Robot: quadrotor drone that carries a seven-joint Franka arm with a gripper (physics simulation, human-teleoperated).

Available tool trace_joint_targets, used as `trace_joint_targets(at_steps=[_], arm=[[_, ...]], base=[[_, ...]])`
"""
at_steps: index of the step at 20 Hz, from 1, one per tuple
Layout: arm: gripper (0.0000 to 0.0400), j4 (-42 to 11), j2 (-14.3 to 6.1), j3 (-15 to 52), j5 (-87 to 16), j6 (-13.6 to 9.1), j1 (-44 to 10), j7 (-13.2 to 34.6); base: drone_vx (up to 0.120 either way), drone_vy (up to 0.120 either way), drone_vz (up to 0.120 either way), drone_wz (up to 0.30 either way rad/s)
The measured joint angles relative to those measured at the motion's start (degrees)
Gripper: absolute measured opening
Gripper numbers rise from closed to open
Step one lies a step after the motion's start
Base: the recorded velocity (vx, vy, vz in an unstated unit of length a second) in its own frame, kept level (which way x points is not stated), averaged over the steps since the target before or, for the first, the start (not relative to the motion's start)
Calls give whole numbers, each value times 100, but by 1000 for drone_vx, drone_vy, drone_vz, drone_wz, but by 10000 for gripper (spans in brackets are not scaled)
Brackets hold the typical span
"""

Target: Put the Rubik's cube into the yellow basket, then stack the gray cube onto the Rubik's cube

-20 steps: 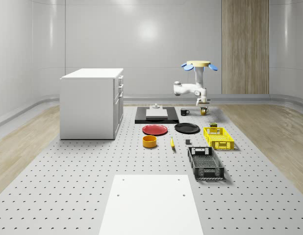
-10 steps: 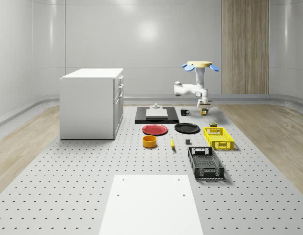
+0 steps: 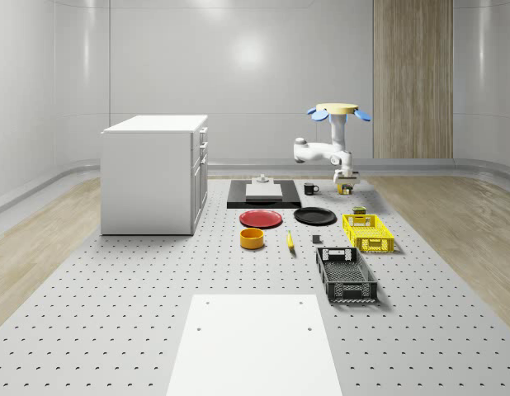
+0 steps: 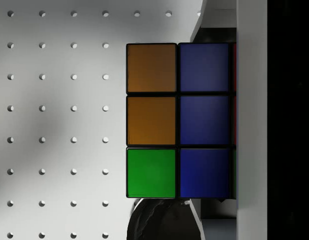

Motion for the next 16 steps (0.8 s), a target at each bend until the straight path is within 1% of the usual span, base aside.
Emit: trace_joint_targets(at_steps=[16], arm=[[325, 1, -135, 14, 52, 125, -5, 4]], base=[[120, 0, 0, 0]])
